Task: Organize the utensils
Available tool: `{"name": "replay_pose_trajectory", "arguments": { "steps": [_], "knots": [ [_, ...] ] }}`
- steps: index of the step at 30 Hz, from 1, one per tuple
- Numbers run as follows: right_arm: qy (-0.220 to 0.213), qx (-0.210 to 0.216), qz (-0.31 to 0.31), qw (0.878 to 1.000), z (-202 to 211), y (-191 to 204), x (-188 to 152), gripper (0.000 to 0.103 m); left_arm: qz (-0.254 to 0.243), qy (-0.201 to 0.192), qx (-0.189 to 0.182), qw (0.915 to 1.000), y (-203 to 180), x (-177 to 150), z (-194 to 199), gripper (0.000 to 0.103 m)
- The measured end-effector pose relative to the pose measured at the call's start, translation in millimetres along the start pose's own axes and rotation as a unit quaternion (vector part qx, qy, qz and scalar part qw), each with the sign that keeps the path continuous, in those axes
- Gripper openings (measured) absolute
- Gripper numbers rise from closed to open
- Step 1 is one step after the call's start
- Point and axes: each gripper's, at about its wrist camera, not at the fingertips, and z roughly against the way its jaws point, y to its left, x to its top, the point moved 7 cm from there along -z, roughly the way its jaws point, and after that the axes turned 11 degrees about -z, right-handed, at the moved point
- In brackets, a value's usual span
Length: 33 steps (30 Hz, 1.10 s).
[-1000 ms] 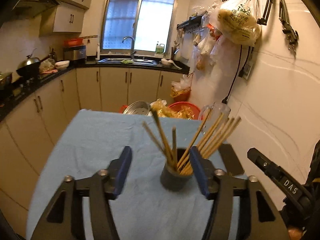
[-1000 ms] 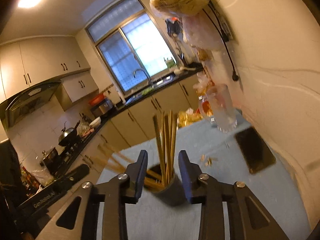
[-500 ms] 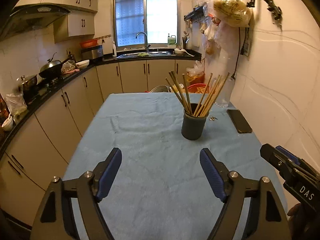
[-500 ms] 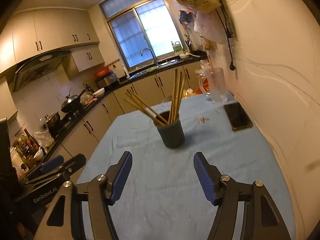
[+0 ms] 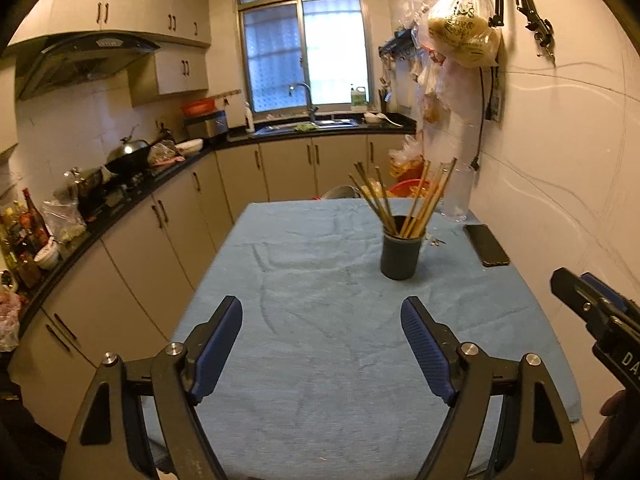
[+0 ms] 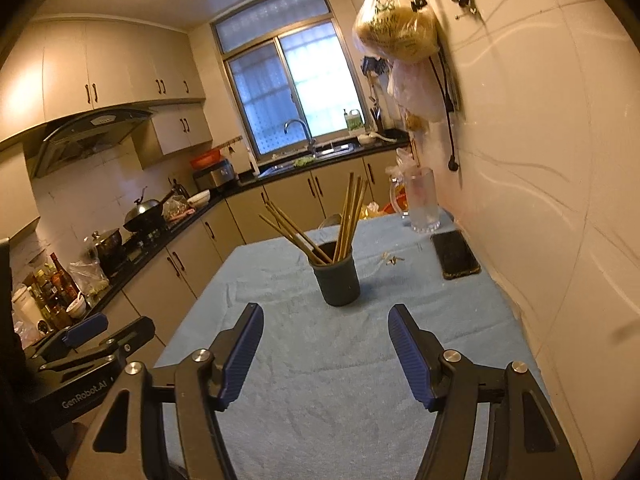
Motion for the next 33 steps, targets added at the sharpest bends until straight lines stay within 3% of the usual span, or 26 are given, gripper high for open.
{"name": "replay_pose_trajectory", "arguments": {
  "steps": [11, 20, 27, 33],
  "knots": [
    [0.004, -0.009, 0.032, 0.999, 0, 14, -3, 0.073, 0.031, -0.009, 0.018, 0.9993, 28, -4, 4, 0.086],
    [-0.033, -0.004, 0.044, 0.998, -7, 15, 1, 0.076, 0.028, -0.039, 0.052, 0.9975, 39, 8, -1, 0.086],
    [-0.06, -0.004, 0.042, 0.997, -3, 17, 14, 0.077, 0.033, -0.04, 0.037, 0.998, 39, 11, -5, 0.086],
    [-0.055, -0.007, 0.051, 0.997, -8, 20, 13, 0.078, 0.035, -0.048, 0.034, 0.9976, 41, 11, -2, 0.087]
  ]
}}
